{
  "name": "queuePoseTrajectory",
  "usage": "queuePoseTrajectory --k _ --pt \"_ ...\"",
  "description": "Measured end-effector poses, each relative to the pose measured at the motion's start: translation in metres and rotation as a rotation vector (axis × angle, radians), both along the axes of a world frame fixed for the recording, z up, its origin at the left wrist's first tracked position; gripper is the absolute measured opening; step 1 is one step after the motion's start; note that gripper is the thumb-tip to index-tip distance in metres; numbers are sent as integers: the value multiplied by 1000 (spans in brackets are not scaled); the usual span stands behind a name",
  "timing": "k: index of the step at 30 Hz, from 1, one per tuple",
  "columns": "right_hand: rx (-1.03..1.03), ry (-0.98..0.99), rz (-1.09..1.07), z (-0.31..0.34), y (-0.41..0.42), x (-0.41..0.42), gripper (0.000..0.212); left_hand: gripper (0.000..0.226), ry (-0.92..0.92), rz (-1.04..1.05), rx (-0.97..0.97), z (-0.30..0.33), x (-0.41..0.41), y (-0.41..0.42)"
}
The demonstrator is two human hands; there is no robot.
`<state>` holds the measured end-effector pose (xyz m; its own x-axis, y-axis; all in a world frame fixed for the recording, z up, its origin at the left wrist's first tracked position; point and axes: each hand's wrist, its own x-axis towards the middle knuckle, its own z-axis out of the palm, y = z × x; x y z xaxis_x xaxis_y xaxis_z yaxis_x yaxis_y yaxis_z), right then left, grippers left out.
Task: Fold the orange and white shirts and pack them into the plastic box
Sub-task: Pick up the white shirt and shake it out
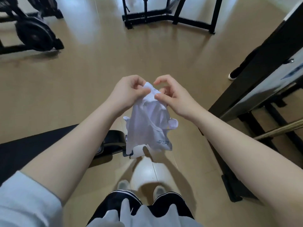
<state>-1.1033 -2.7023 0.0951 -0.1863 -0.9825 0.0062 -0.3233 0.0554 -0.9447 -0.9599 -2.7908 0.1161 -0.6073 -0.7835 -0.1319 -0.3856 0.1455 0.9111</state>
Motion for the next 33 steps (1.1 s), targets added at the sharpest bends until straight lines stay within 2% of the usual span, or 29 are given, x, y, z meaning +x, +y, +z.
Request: queuePoseTrajectory --k 2,5,7,8,10,14,18,21,22,26,29,31,33 --pt "20 203 75 3 -6 3 22 9 17 21 -1 0 5 -2" --pt "12 520 43 7 -15 5 14 14 52 75 12 -2 11 -5" --pt "-11 587 72 6 -16 10 13 16 49 64 27 -3 14 -6" --pt "-19 574 85 7 -16 15 12 19 36 41 38 -4 16 -7" --pt "13 419 82 9 -16 23 8 26 36 -26 85 -6 20 -9" --pt "96 69 102 12 -21 35 26 33 86 -136 77 -9 34 -16" --pt "112 25 35 10 -40 34 43 30 72 -317 -22 -6 46 -27" --pt "247 -76 219 9 -51 40 9 28 28 -368 -169 -4 50 -39" --pt "252 -82 200 10 -54 43 4 28 31 -348 -203 -5 51 -42" --pt "237 -39 4 17 -69 57 12 33 89 -159 -310 -19 53 -46" --pt "274 102 -50 15 -79 65 11 20 170 29 -279 -40 53 -31" --pt "266 244 -91 10 -83 71 10 22 200 159 -287 -58 54 -19" --pt "233 218 -151 5 -83 77 14 25 192 267 -240 -76 58 -11"
